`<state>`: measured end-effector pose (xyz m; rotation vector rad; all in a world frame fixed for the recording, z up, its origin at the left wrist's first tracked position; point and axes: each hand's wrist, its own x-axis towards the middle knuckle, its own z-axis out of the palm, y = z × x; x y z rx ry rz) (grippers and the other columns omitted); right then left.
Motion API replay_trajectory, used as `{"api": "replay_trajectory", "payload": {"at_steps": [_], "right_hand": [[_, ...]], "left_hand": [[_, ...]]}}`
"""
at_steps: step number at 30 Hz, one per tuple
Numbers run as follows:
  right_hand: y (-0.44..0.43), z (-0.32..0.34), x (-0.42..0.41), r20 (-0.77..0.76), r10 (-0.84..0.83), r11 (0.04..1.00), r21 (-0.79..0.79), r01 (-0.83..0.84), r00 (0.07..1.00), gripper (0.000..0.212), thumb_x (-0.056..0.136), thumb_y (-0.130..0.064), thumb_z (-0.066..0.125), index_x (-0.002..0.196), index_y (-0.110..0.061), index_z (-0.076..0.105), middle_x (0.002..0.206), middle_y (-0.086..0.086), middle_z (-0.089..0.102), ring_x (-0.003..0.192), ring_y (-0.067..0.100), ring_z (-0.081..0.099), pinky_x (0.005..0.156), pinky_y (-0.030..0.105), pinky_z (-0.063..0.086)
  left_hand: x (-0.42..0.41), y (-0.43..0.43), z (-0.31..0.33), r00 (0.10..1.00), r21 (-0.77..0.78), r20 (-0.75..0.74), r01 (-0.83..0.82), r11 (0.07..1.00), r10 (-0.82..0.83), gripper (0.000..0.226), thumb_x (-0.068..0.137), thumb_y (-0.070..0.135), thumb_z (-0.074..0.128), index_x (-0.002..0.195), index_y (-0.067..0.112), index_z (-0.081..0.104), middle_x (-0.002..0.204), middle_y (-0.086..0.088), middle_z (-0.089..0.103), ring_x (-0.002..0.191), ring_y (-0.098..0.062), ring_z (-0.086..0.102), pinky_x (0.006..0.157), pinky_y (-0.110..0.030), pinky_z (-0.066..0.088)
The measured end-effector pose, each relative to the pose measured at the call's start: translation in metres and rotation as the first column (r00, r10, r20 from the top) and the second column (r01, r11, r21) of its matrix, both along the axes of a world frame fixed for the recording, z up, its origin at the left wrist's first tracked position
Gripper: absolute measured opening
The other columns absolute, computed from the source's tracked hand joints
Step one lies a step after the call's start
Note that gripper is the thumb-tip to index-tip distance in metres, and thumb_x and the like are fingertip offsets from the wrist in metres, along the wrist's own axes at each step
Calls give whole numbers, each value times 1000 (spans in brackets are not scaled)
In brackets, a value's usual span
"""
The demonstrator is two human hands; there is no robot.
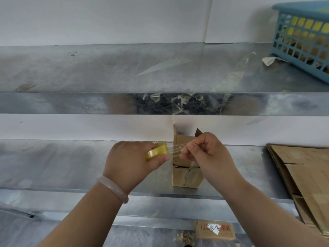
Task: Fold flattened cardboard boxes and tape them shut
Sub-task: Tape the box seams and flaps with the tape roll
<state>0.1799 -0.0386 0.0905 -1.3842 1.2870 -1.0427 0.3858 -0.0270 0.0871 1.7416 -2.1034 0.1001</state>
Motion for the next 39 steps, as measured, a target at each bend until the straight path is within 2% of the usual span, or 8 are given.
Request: {"api": "replay_trajectory", "payload": {"at_steps": [3, 5, 8, 11, 16, 23, 31, 39], "right_hand": [[-4, 3, -10, 145, -78, 995, 75, 68, 986, 13, 99, -9, 53, 86, -8, 56, 76, 3, 73, 73, 20, 74, 74, 34, 56], [-6, 3, -18, 179, -99, 992, 91, 83, 979, 15, 99, -7, 53, 84, -8, 56, 75, 4, 73, 74, 24, 73, 83, 46, 57], [-1, -1, -24, 156, -96, 993, 86, 83, 983, 14, 98, -7, 54, 84, -8, 56, 74, 5, 73, 74, 26, 73, 87, 55, 56], [4, -5, -30, 187, -133, 989, 86, 118, 973, 12, 99, -5, 53, 87, -4, 54, 73, 5, 71, 71, 27, 73, 85, 55, 57], [10, -12, -43, 149, -142, 989, 64, 133, 979, 16, 98, -7, 55, 83, -8, 57, 73, 7, 71, 72, 26, 72, 85, 53, 57], [15, -27, -62, 131, -234, 968, 126, 218, 963, 12, 97, -7, 55, 86, -6, 58, 71, 6, 71, 71, 24, 72, 87, 51, 57], [14, -52, -71, 108, -299, 944, 181, 277, 948, 10, 98, -9, 55, 89, -6, 57, 69, 4, 70, 66, 20, 71, 85, 51, 57], [5, -65, -67, 49, -308, 936, 197, 293, 950, 10, 98, -10, 55, 89, -7, 57, 67, 4, 70, 65, 20, 71, 82, 48, 59]], "left_hand": [[11, 0, -4, 964, 63, -210, 180, 982, -163, 65, 79, 84, 27, 97, 35, 66, 81, 15, 66, 74, -5, 55, 91, -33, 44], [20, 2, -9, 867, 67, -436, 298, 952, -241, 52, 82, 78, 38, 103, 37, 62, 90, 19, 64, 85, -6, 57, 81, -31, 48], [19, 8, -11, 804, 7, -519, 344, 939, -291, 33, 86, 65, 50, 98, 38, 63, 91, 20, 64, 85, -10, 61, 70, -26, 48], [16, 8, -6, 864, -5, -414, 312, 950, -286, 32, 87, 61, 49, 102, 38, 64, 89, 20, 67, 82, -7, 62, 68, -30, 51], [13, 7, -8, 993, -26, 21, 115, 993, -114, 58, 84, 78, 26, 116, 45, 63, 87, 15, 71, 81, -10, 66, 67, -28, 54], [16, 6, -21, 959, 42, -160, 242, 969, -232, 48, 94, 62, 29, 123, 40, 59, 92, 16, 65, 85, -7, 59, 76, -30, 49], [2, -2, -41, 972, -101, 159, 189, 977, -172, 55, 87, 68, 33, 113, 35, 68, 68, 10, 60, 63, -13, 59, 62, -28, 46], [5, -15, -51, 959, -96, 233, 191, 977, -164, 53, 87, 67, 36, 117, 37, 67, 66, 11, 58, 61, -13, 59, 62, -28, 46]]}}
